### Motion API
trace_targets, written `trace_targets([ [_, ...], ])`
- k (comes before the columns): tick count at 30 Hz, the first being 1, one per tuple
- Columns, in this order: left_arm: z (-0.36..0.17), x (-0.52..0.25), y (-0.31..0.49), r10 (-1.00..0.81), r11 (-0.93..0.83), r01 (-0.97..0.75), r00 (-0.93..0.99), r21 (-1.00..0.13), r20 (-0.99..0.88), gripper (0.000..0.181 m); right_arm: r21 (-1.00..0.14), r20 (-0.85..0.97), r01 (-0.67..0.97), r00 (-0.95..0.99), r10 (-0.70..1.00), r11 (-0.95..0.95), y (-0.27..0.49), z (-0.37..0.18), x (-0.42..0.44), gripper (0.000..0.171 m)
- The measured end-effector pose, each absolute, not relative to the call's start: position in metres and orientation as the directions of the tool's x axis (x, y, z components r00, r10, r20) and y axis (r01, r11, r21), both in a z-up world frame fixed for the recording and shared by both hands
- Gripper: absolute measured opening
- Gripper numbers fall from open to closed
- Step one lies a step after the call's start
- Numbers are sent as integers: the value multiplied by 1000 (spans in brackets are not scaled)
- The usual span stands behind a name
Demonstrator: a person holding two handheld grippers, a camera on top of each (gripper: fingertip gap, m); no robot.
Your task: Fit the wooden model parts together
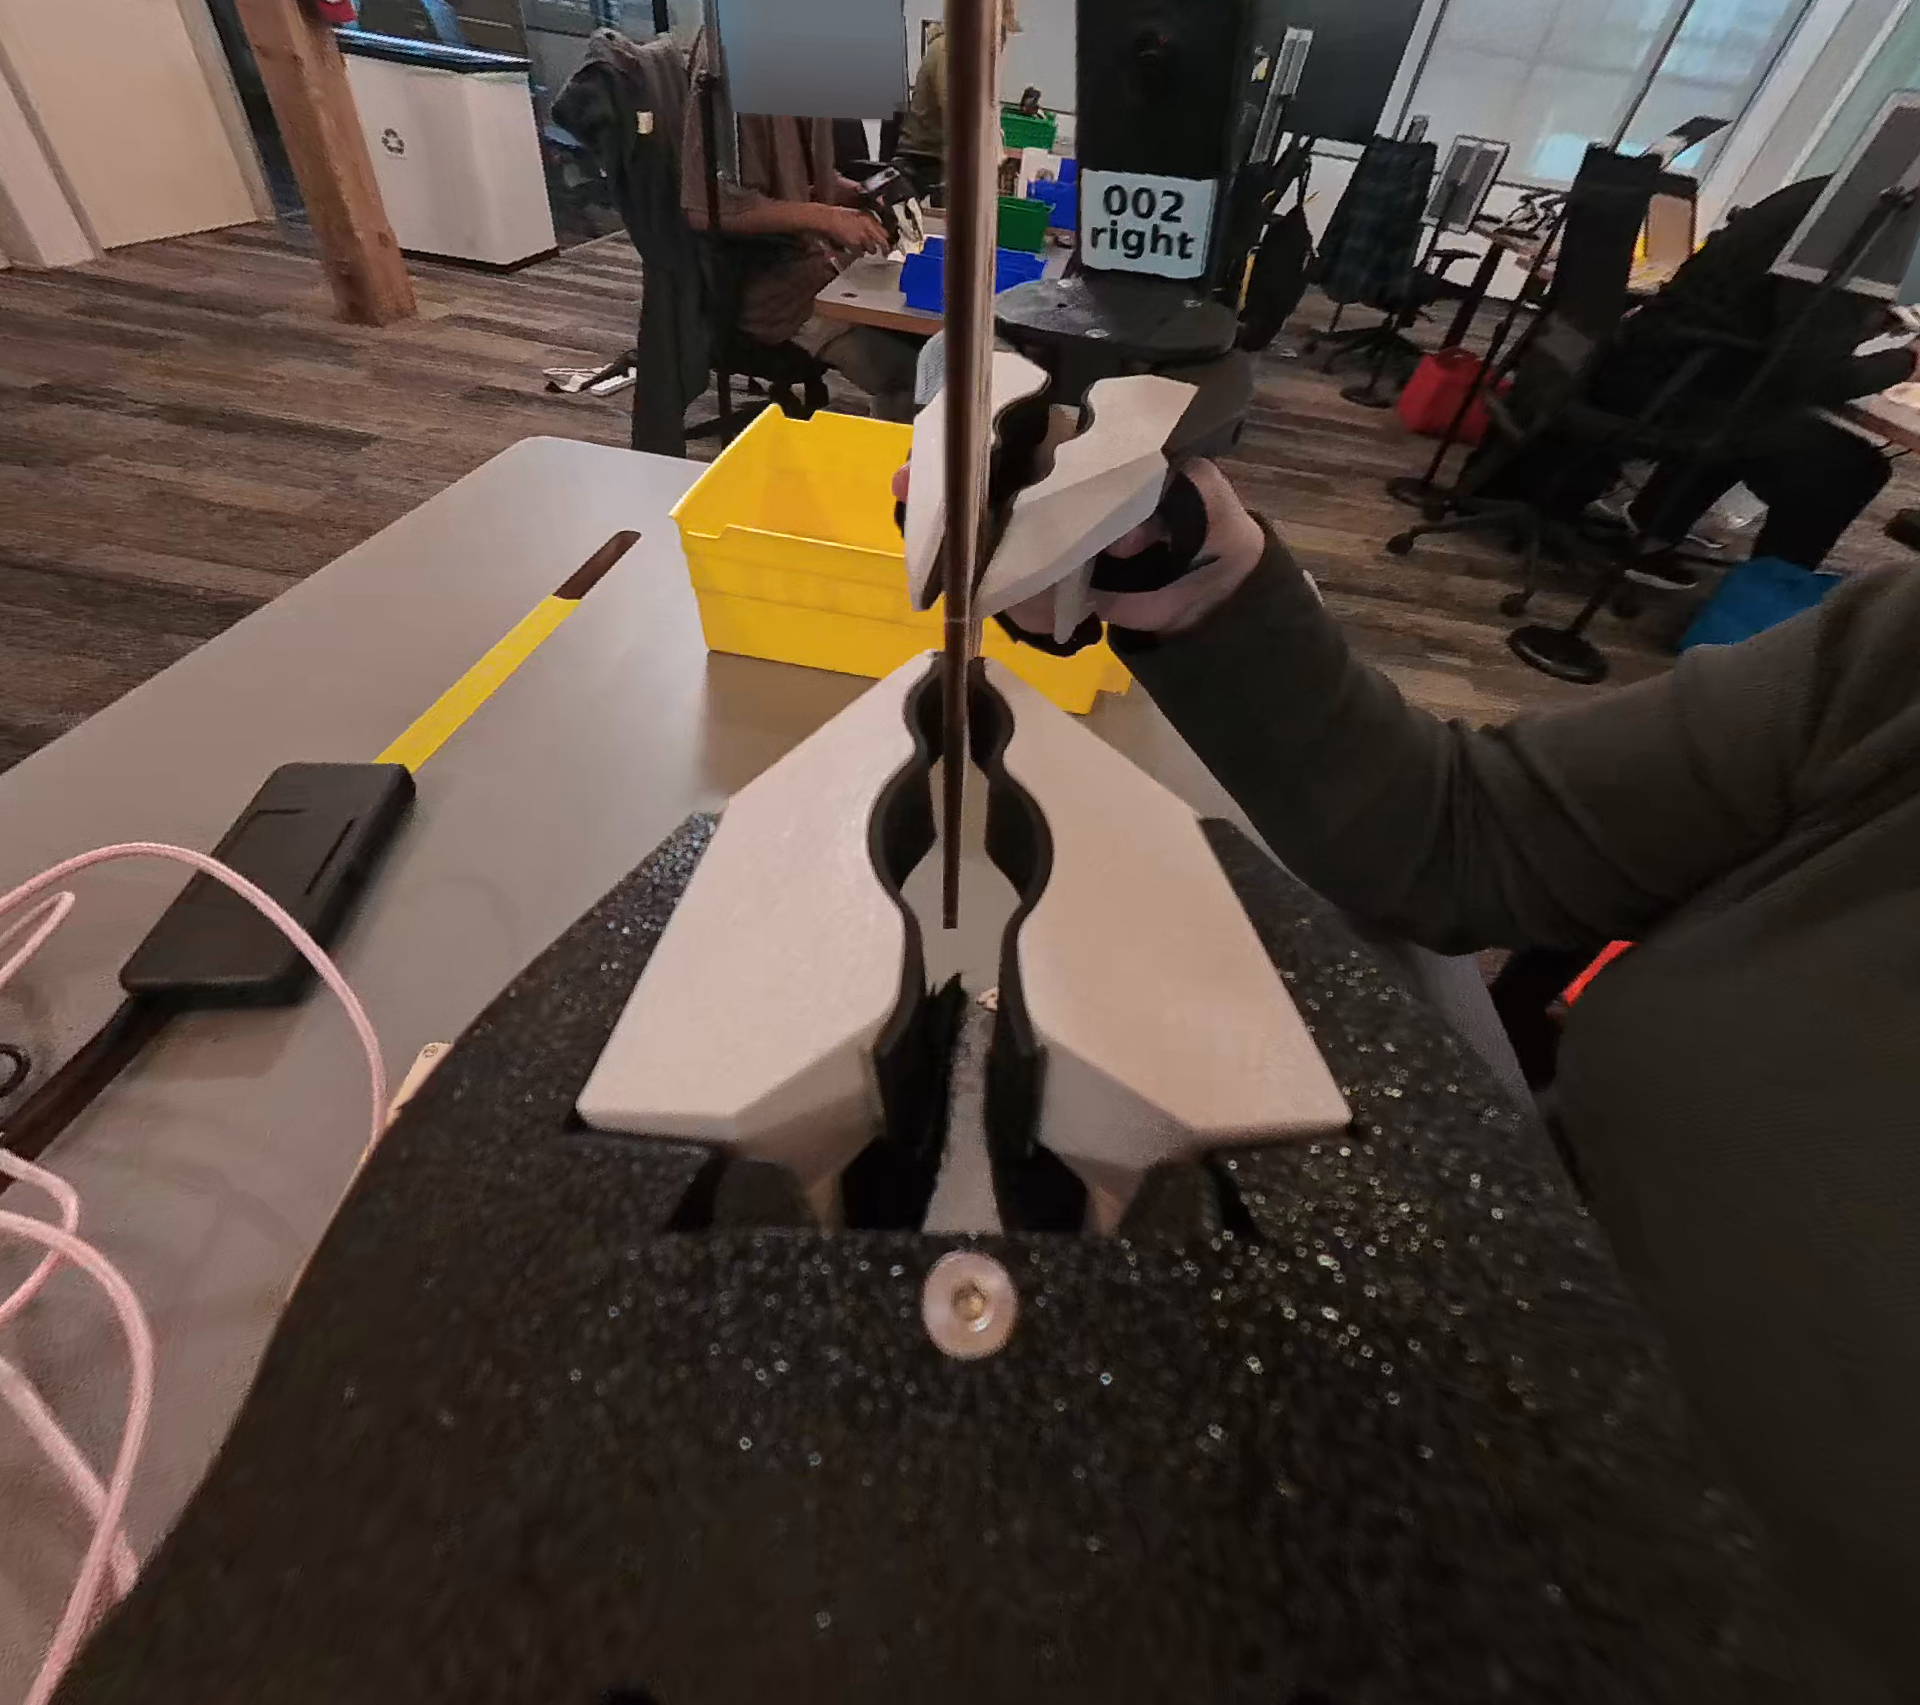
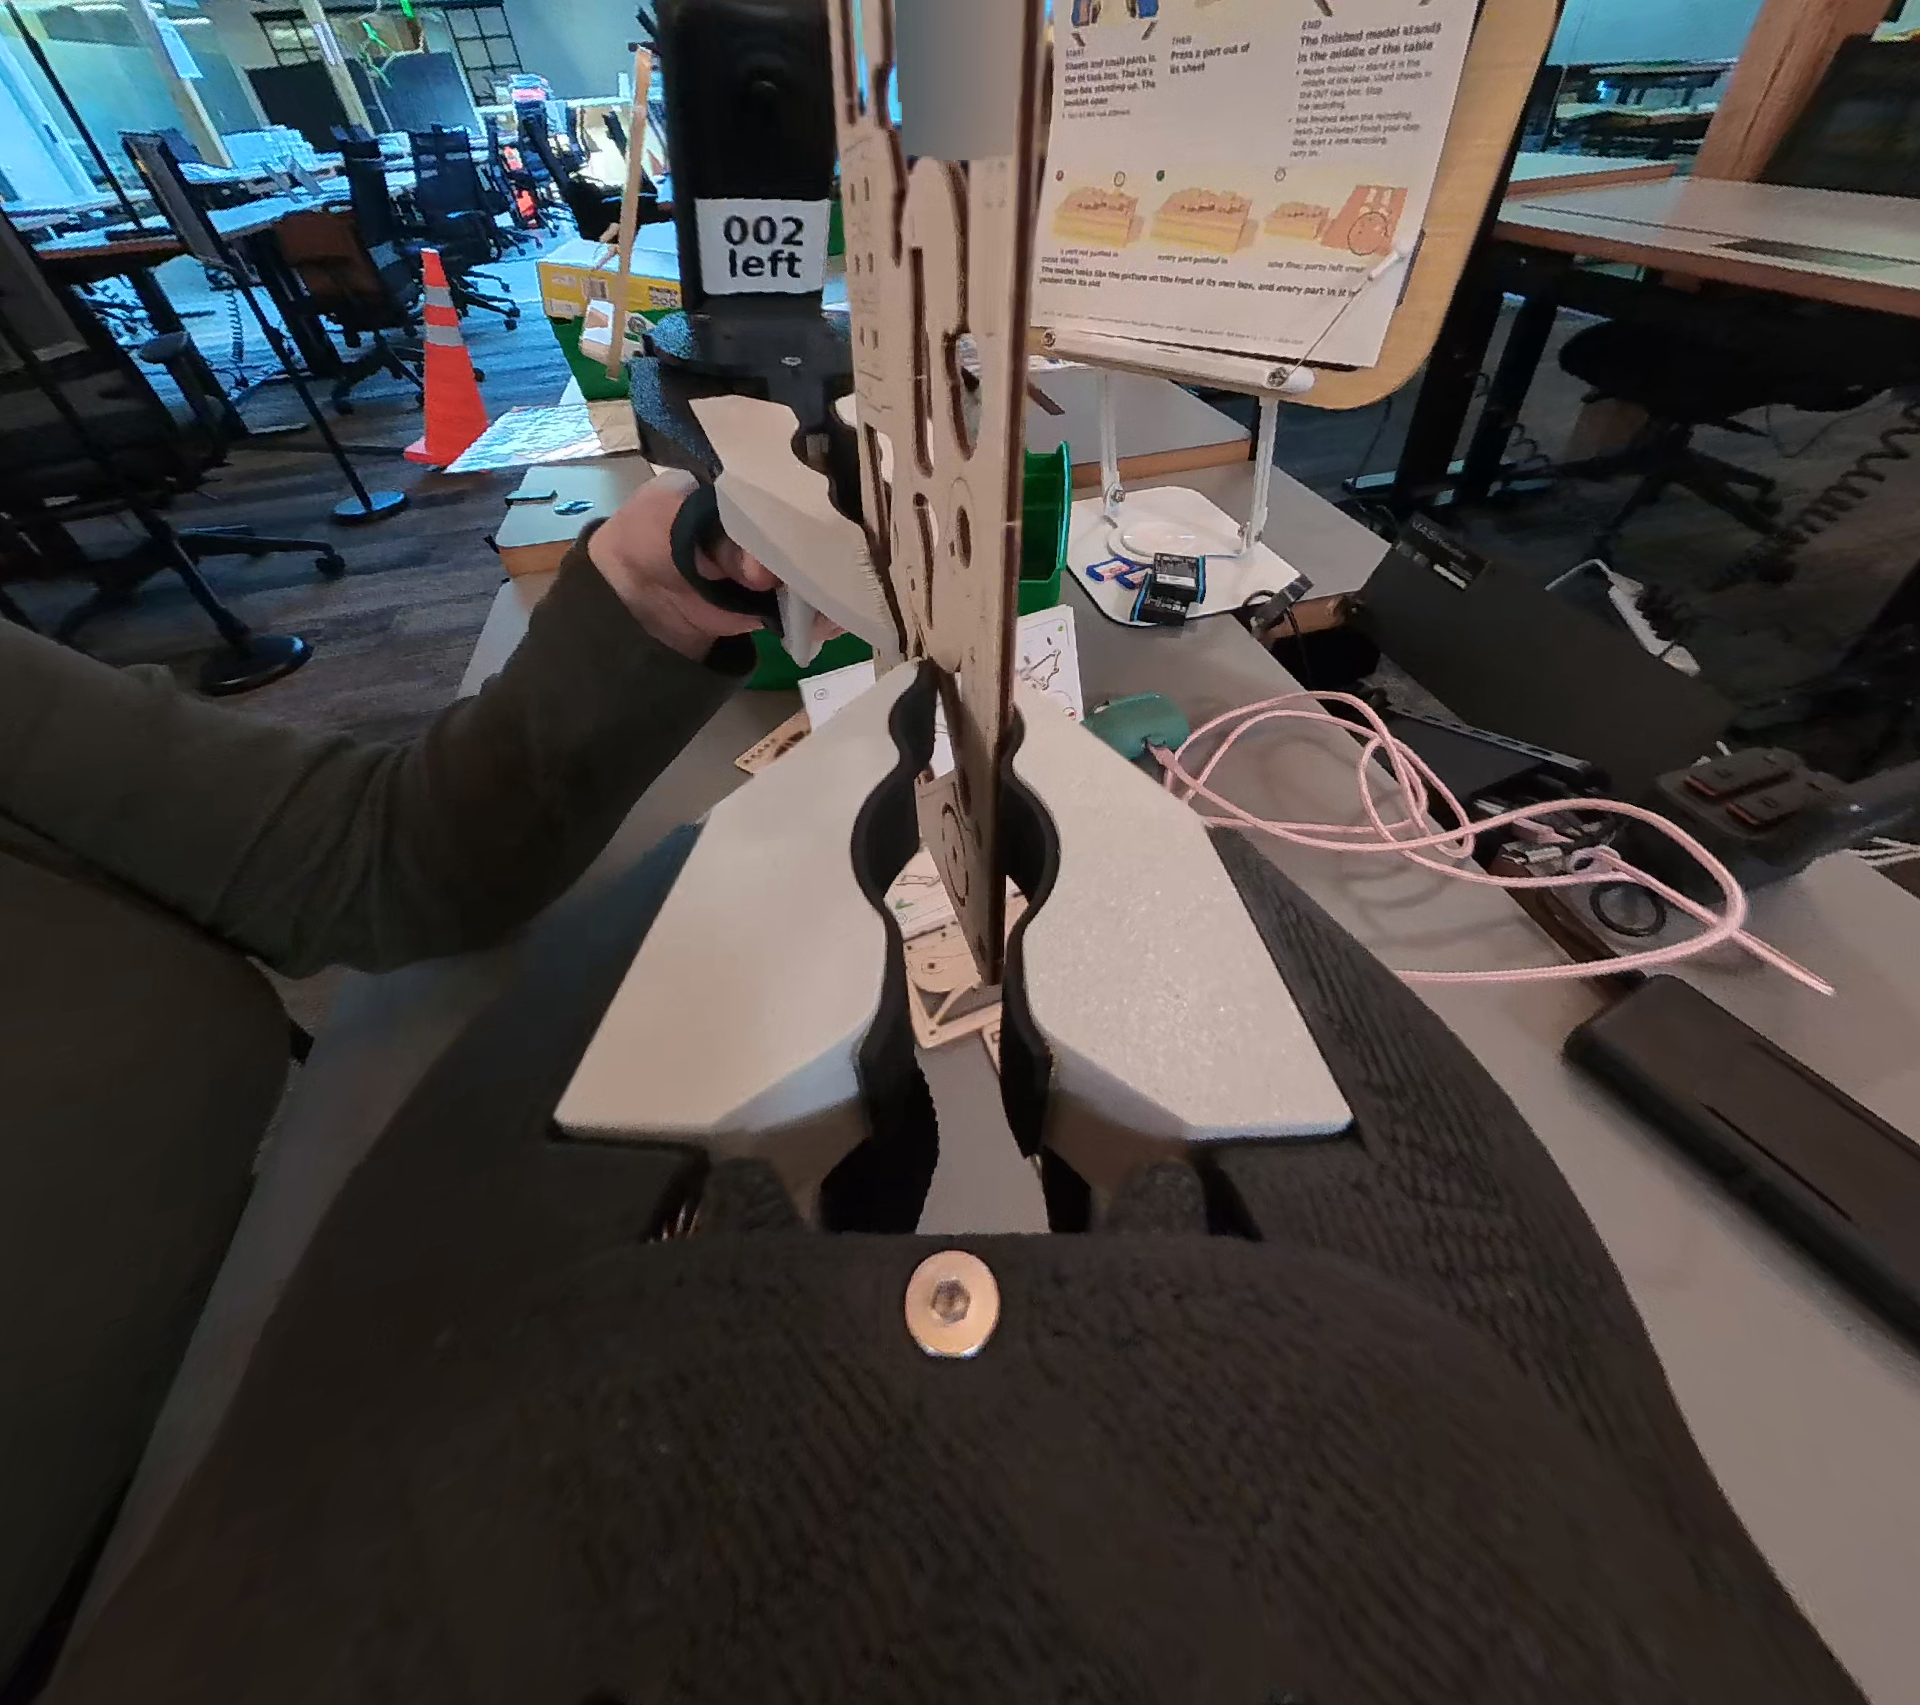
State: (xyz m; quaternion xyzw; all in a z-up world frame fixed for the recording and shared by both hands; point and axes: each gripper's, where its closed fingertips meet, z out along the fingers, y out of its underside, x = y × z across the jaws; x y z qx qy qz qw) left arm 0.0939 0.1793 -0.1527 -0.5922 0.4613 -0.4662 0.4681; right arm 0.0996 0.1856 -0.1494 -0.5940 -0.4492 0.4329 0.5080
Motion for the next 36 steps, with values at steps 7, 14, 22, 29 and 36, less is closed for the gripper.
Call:
trace_targets([
  [7,-151,92,181,-982,-121,-99,155,-988,105,0,-992,-5,122,283,959,-41,188,-148,98,7],
  [14,-148,91,181,-982,-117,-82,159,-990,103,0,-990,51,142,326,944,4,189,-144,97,7],
  [22,-138,90,177,-983,-152,-14,104,-988,150,1,-991,93,118,316,944,58,181,-134,95,7],
  [29,-123,90,187,-977,-130,100,155,-986,144,0,-997,-31,62,292,956,-51,190,-140,98,36],
  [36,-114,82,186,-975,-182,184,90,-966,201,0,-994,-104,-10,235,966,-105,190,-138,91,15],
])
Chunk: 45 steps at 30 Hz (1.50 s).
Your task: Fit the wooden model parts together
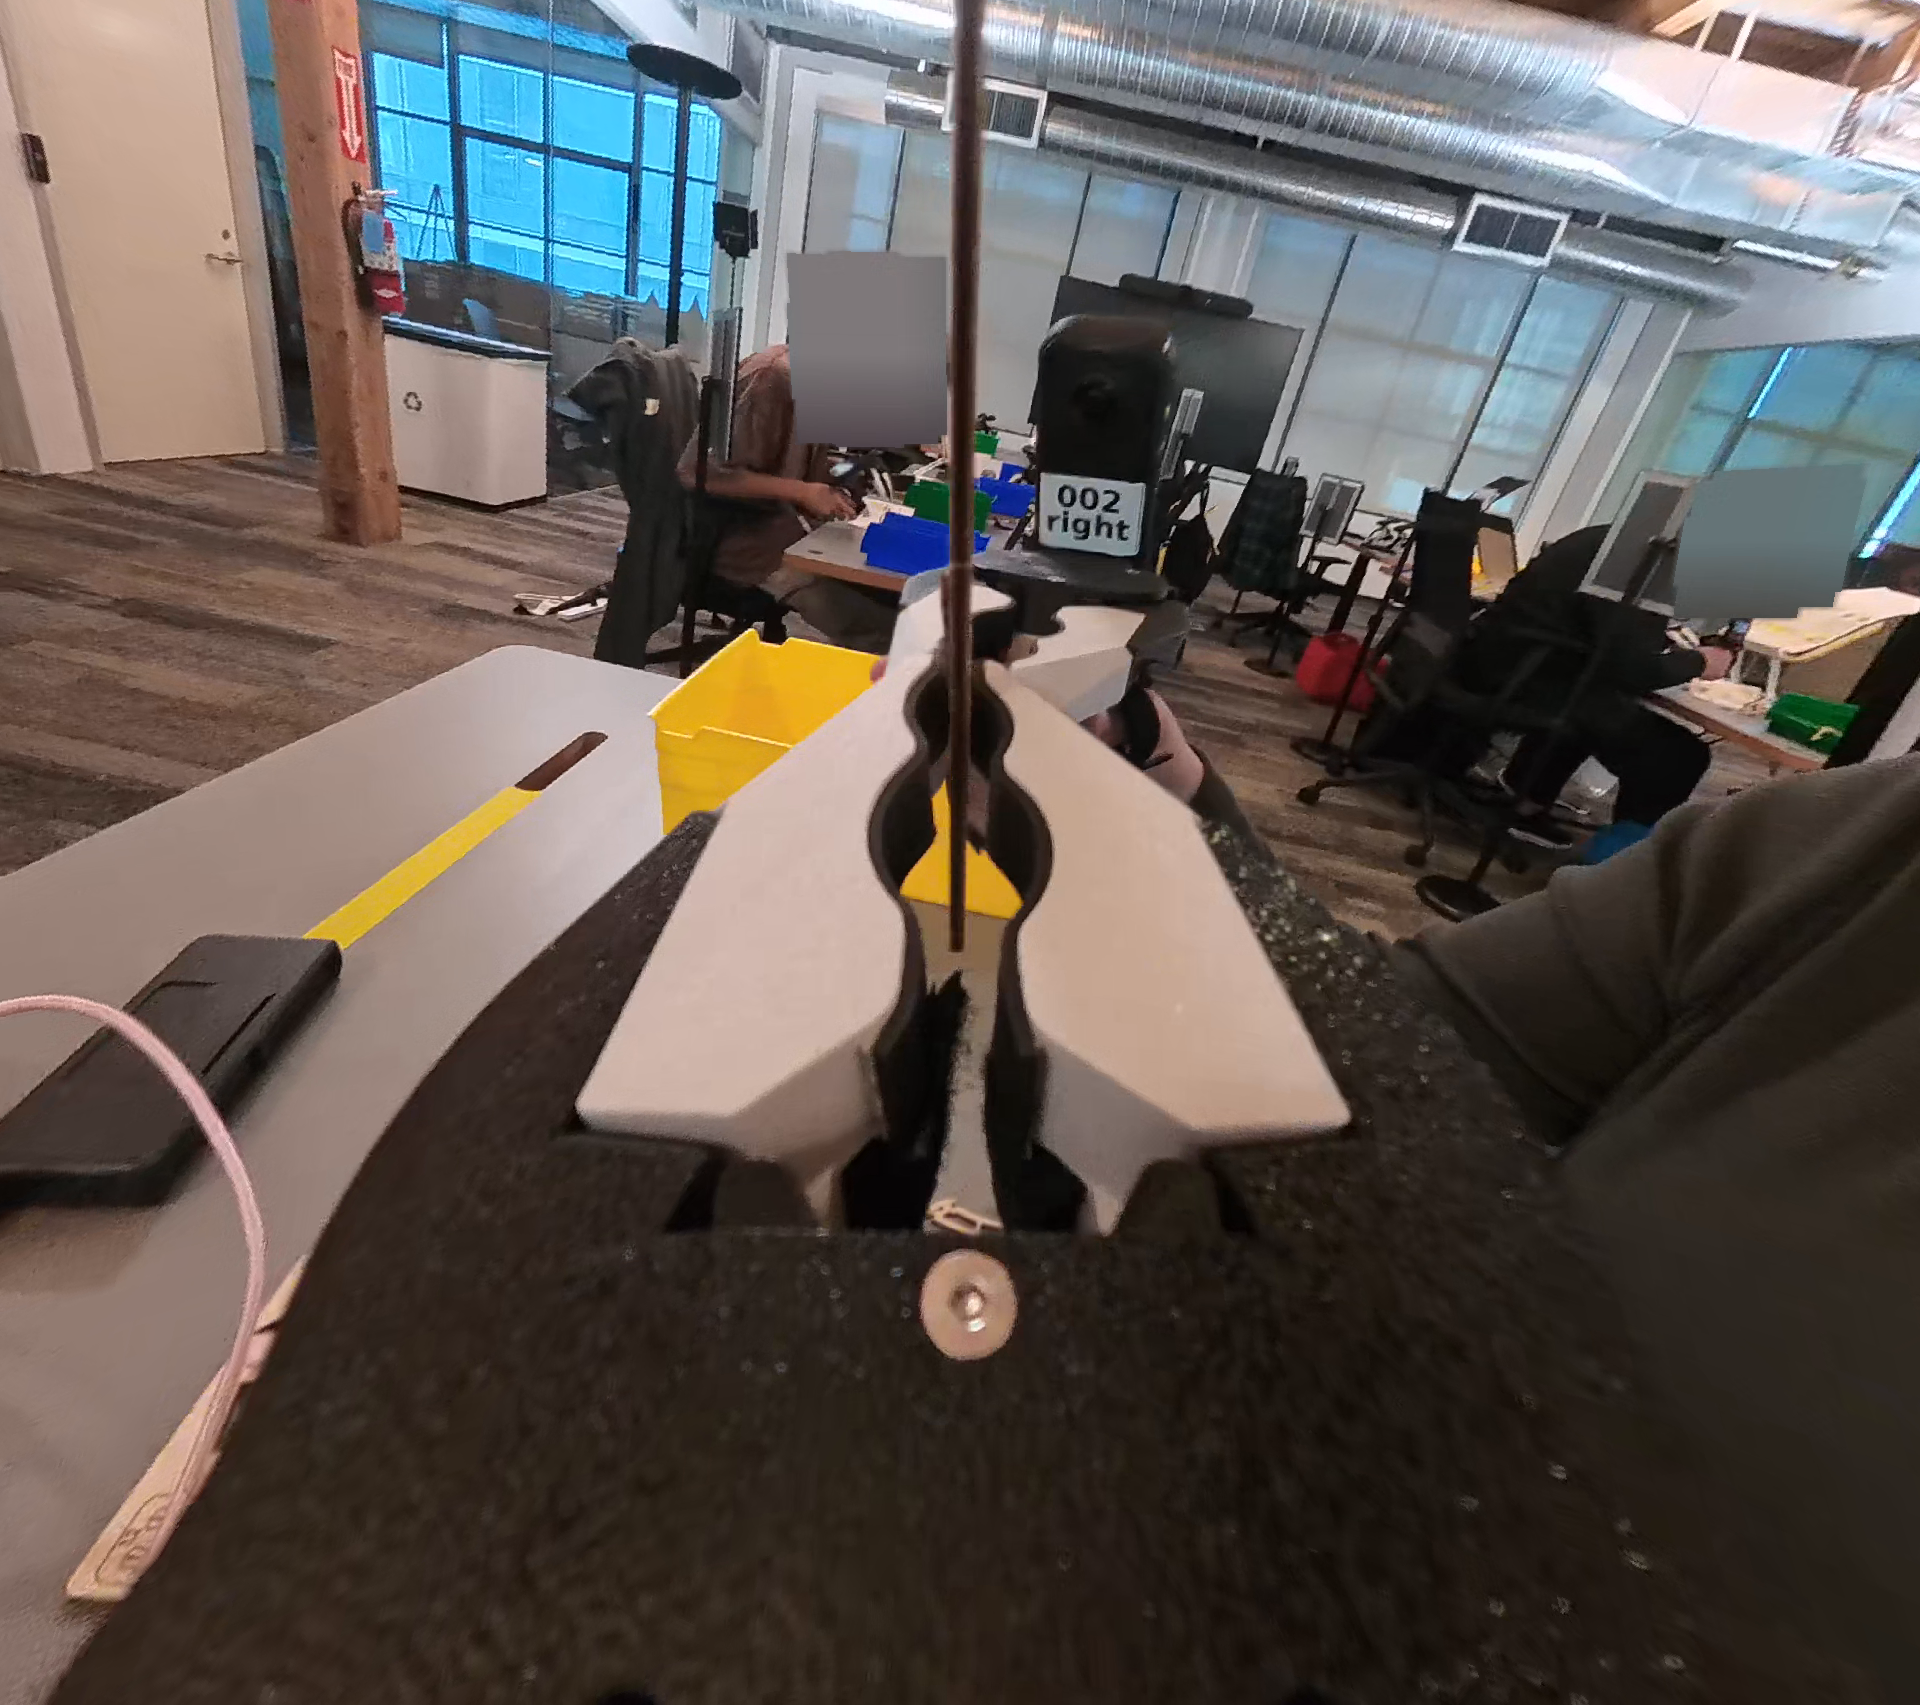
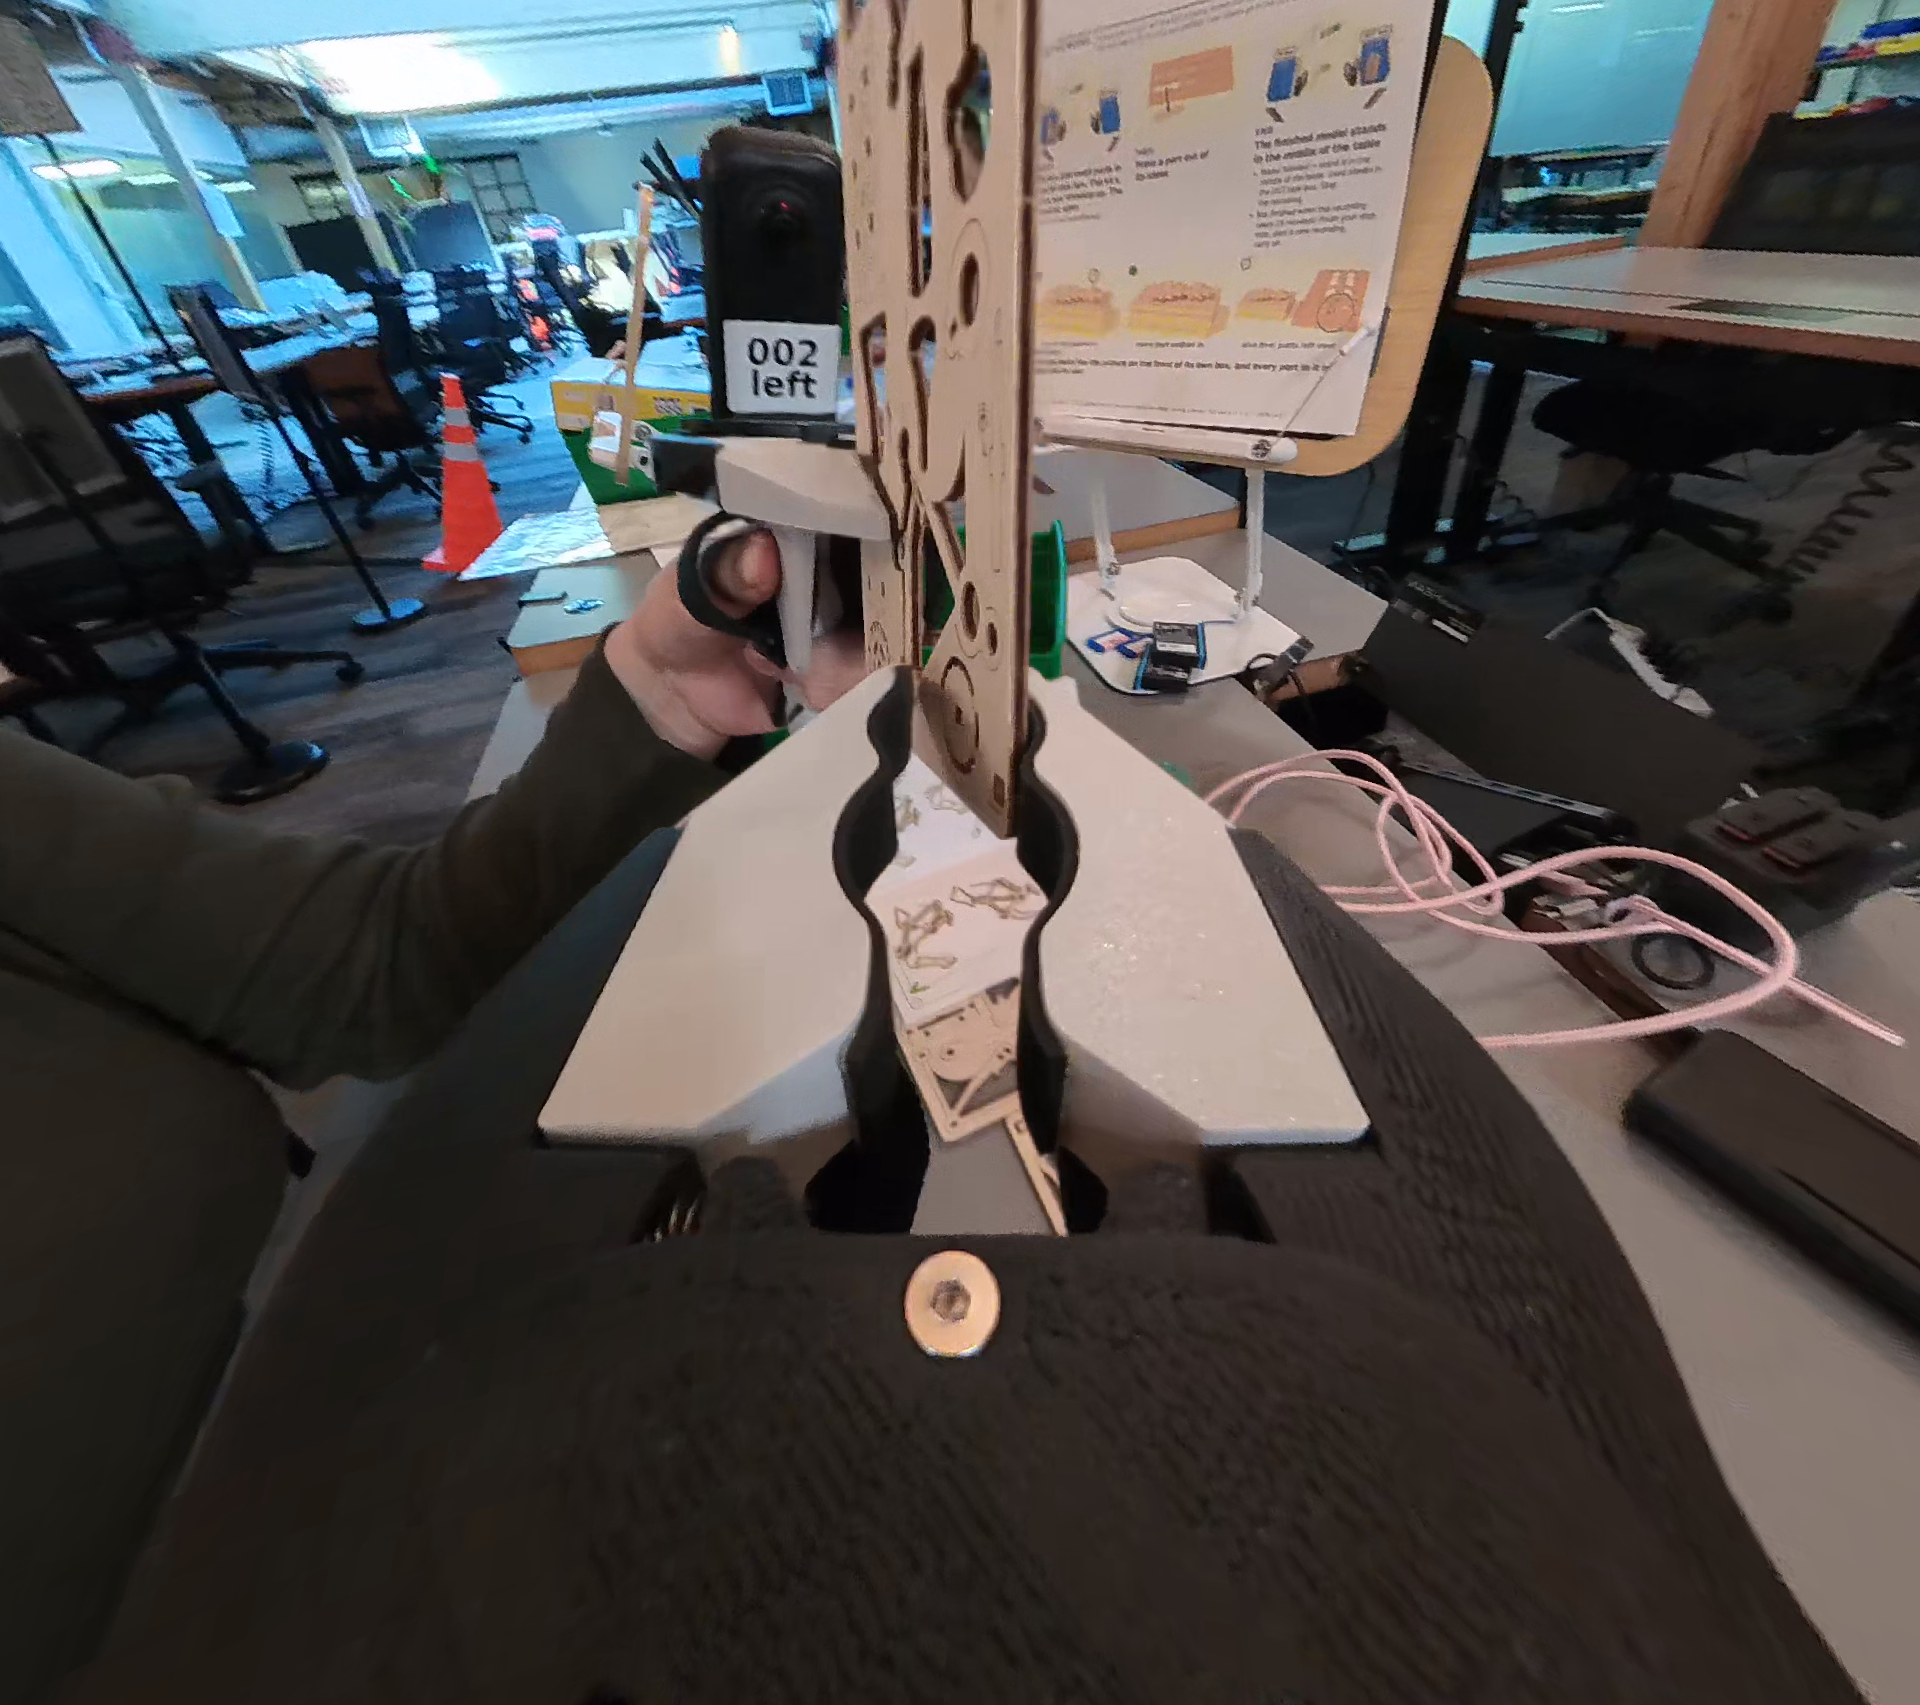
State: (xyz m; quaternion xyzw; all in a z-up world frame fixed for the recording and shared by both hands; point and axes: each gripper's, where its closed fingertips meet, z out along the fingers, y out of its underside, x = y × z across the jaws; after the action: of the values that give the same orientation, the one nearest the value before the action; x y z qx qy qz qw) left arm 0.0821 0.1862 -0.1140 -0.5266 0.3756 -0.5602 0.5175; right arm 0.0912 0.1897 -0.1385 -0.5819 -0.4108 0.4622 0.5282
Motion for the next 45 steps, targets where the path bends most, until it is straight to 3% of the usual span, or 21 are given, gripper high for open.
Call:
trace_targets([
  [4,-109,82,182,-976,-198,212,45,-957,212,1,-987,-154,-67,121,981,-147,177,-130,92,1],
  [8,-109,81,179,-978,-198,223,15,-954,207,2,-980,-148,-144,88,985,-134,173,-118,95,1],
  [13,-115,87,169,-979,-204,180,-46,-962,199,18,-966,-151,-219,51,987,-137,169,-105,103,1],
  [15,-114,93,165,-986,-166,176,-53,-970,159,2,-968,-143,-216,58,988,-127,169,-105,104,1],
  [17,-112,95,167,-997,-81,200,-6,-976,82,0,-966,-129,-236,70,989,-109,169,-101,105,1],
  [20,-115,97,168,-996,-88,181,7,-980,91,0,-974,-109,-214,144,984,-77,176,-104,104,14],
  [26,-116,100,170,-994,-102,181,18,-978,107,0,-985,-94,-158,146,985,-71,176,-111,101,7],
  [45,-117,94,174,-991,-70,130,105,-989,84,0,-997,1,-74,291,957,24,188,-116,97,15],
])
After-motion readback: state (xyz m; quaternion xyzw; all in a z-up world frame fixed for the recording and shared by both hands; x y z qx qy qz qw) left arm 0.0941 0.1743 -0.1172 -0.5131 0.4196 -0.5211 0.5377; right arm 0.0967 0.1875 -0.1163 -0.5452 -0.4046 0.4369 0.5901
